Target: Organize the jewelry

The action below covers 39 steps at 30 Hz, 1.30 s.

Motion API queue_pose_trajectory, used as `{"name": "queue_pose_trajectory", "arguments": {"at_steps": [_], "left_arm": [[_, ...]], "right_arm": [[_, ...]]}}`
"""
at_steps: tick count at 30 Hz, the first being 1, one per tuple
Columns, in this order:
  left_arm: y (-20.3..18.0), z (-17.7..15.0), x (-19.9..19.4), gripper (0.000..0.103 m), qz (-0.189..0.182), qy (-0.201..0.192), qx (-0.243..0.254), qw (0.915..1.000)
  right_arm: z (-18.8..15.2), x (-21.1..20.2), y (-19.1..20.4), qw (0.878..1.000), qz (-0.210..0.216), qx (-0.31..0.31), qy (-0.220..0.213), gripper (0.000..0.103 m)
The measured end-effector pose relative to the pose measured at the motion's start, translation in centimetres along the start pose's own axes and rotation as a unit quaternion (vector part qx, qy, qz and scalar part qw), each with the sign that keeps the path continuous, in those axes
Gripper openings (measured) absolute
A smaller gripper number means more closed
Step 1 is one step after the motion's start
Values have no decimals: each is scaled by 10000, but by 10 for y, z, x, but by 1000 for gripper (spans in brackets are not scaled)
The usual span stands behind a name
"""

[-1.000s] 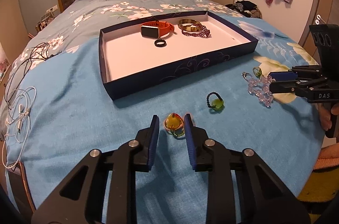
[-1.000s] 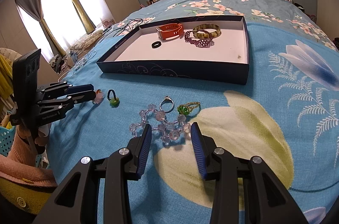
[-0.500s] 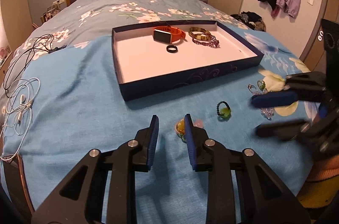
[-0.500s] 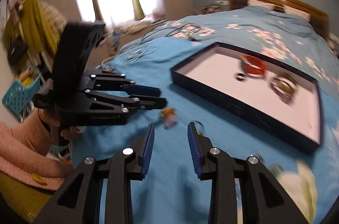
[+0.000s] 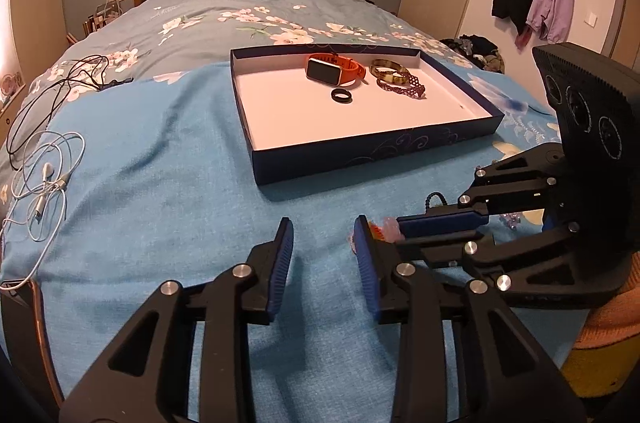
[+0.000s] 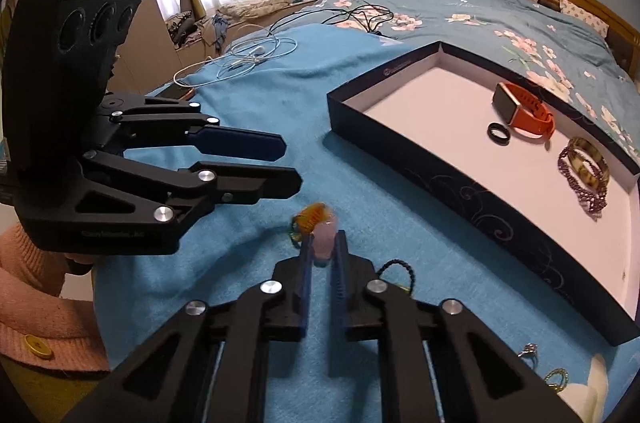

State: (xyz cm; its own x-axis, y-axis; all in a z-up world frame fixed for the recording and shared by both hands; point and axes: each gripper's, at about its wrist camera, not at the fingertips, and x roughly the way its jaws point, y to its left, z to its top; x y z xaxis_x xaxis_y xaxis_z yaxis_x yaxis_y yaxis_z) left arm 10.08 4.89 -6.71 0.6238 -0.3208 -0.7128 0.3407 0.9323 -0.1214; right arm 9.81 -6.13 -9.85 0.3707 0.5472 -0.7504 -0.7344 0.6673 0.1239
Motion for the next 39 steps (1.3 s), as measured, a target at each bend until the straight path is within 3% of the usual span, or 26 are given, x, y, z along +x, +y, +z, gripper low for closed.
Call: {"name": "queue_pose_trajectory", "arguments": {"at_steps": [6, 8, 11, 14, 20, 23, 26, 31, 36, 39], "left_arm": [[4, 1, -4, 35, 31, -60, -30, 10000], [5, 0, -3, 36, 25, -47, -55, 10000], [4, 0, -2, 36, 2, -13, -27, 10000], [-2, -1, -2, 38, -46, -9, 72, 10000], [-23, -8, -15, 43, -821, -102, 405, 9958], [-39, -15, -15, 43, -1029, -77, 685, 9923], [-56, -19, -12, 38, -1061, -10, 973, 9896], [-67, -19, -1, 4, -994, 170, 1098, 9888], [-50, -9, -2, 4, -995, 29, 656, 9929], [-39, -3, 2, 4, -732, 13, 485, 9961]], "right_arm": [[-7, -17, 3, 9996, 278, -24, -68, 9], [-10, -22, 6, 9999, -8, -156, -22, 9], [-15, -35, 4, 9995, 268, -29, -152, 9], [-19, -45, 2, 9997, 108, 8, -237, 9], [-22, -52, -10, 9985, 189, 327, -395, 9], [-25, -53, -15, 9977, 243, 466, -418, 9], [-26, -52, -16, 9975, 252, 526, -406, 9], [-28, -52, -16, 9974, 254, 544, -408, 9], [-32, -51, -19, 9973, 221, 599, -362, 9], [-34, -49, -21, 9971, 239, 635, -332, 9]]}}
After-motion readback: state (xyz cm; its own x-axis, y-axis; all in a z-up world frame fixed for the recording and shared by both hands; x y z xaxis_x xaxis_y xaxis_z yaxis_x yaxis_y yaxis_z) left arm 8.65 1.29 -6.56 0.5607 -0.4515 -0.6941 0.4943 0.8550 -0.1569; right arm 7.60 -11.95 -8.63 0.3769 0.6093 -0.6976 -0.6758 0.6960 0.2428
